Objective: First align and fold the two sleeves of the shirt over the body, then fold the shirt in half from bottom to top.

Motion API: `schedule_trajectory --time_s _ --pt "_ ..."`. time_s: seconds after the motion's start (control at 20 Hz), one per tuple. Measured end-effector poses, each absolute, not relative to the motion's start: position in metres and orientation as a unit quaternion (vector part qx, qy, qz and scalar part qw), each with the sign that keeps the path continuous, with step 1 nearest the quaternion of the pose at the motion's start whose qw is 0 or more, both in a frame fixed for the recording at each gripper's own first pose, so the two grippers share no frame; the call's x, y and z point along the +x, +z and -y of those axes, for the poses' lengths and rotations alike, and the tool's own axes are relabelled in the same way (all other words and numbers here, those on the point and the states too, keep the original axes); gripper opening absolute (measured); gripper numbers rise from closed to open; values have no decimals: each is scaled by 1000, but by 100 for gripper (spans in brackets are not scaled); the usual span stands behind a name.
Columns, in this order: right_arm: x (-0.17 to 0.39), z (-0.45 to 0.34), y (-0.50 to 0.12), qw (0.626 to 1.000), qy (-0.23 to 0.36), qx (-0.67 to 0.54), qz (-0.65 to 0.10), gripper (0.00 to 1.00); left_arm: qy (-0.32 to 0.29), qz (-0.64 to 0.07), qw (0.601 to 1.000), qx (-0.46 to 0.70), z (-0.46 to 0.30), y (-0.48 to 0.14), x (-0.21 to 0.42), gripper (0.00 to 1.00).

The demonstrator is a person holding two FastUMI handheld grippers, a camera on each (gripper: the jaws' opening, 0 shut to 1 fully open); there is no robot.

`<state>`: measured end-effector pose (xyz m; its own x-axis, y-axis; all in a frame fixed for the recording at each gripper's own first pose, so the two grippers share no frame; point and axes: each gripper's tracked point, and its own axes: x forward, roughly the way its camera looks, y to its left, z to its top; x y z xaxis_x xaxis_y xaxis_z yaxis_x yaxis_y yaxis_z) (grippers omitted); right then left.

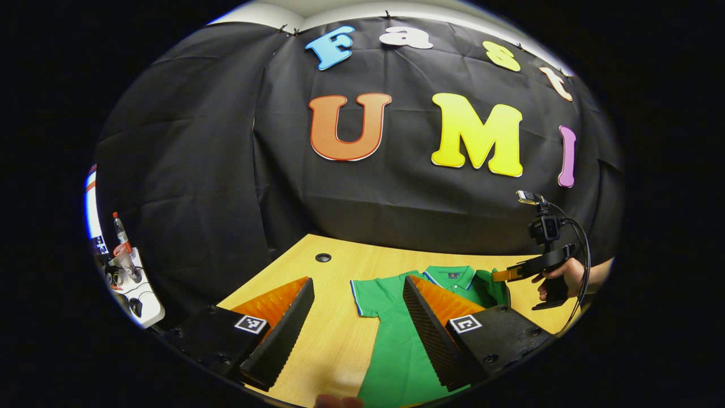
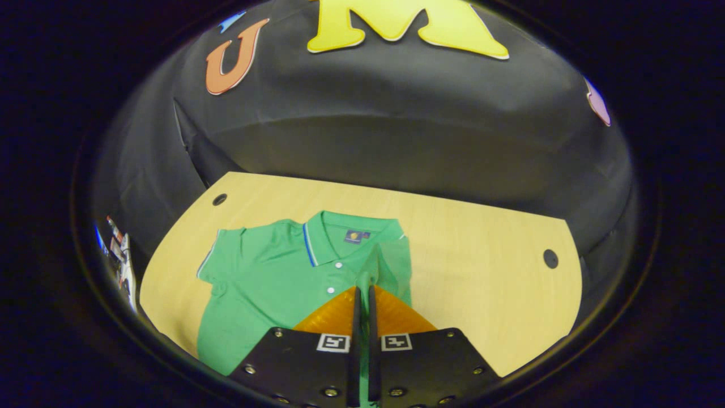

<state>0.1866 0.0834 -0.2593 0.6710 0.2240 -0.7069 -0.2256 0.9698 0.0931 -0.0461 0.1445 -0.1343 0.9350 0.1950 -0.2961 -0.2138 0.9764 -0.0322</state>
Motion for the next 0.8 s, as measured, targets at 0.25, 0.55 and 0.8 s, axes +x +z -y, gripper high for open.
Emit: schedule_trajectory --time_s 0.25,0.55,0.8 --pt "176 -106 -235 921 138 15 -364 35 90 -153 984 -35 -159 -139 -46 100" --pt "150 -84 -170 952 110 -18 -286 78 48 -136 989 -32 -159 -133 -27 100" --pt "104 -72 -119 968 90 -1 -234 78 -3 -126 991 -49 -150 -133 -4 99"
